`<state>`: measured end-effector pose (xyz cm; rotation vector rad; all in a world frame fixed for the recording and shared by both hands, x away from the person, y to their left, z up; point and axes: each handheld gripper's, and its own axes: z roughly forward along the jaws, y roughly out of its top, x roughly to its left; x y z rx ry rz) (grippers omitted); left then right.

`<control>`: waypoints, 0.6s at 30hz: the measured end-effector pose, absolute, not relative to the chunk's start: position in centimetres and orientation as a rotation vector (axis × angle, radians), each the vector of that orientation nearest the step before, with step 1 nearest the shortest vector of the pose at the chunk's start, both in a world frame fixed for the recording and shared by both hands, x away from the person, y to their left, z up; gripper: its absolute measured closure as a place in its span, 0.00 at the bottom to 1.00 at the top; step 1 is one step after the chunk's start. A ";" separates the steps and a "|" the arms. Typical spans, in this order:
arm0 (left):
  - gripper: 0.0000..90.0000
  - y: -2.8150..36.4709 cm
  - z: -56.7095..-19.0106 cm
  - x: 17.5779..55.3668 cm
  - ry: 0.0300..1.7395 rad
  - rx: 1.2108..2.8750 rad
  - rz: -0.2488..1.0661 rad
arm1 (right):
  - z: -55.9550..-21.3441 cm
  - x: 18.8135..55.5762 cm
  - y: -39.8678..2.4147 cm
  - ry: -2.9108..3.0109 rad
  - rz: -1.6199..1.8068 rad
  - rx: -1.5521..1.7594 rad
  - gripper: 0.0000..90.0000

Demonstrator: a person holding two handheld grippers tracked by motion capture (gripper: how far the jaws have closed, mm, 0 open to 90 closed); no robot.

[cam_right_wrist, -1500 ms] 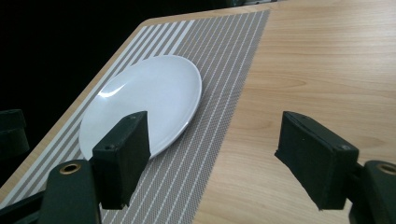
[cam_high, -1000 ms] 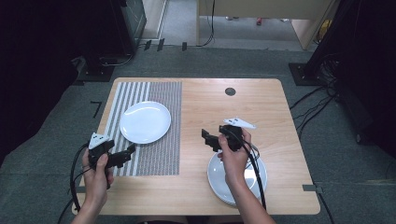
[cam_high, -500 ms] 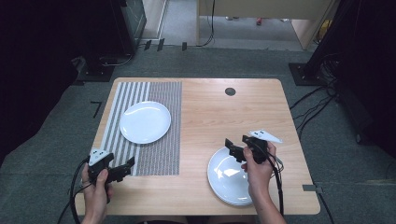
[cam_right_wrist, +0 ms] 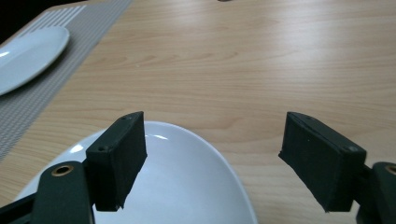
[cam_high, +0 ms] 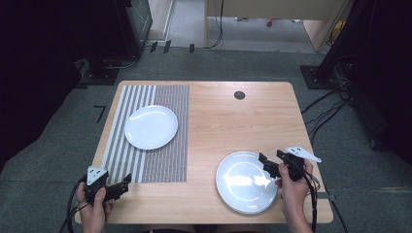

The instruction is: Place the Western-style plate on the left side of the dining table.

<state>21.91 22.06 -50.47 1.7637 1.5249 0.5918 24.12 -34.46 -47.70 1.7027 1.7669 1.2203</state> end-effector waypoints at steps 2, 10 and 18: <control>0.13 22.5 -50.8 21.7 1.534 1.767 0.589 | -48.2 23.9 -35.2 1.767 1.202 1.708 0.24; 0.12 24.9 -51.4 21.0 1.584 1.743 0.606 | -50.1 22.7 -38.1 1.736 1.157 1.749 0.23; 0.12 25.8 -51.7 20.8 1.589 1.754 0.617 | -51.5 21.6 -41.0 1.697 1.110 1.816 0.22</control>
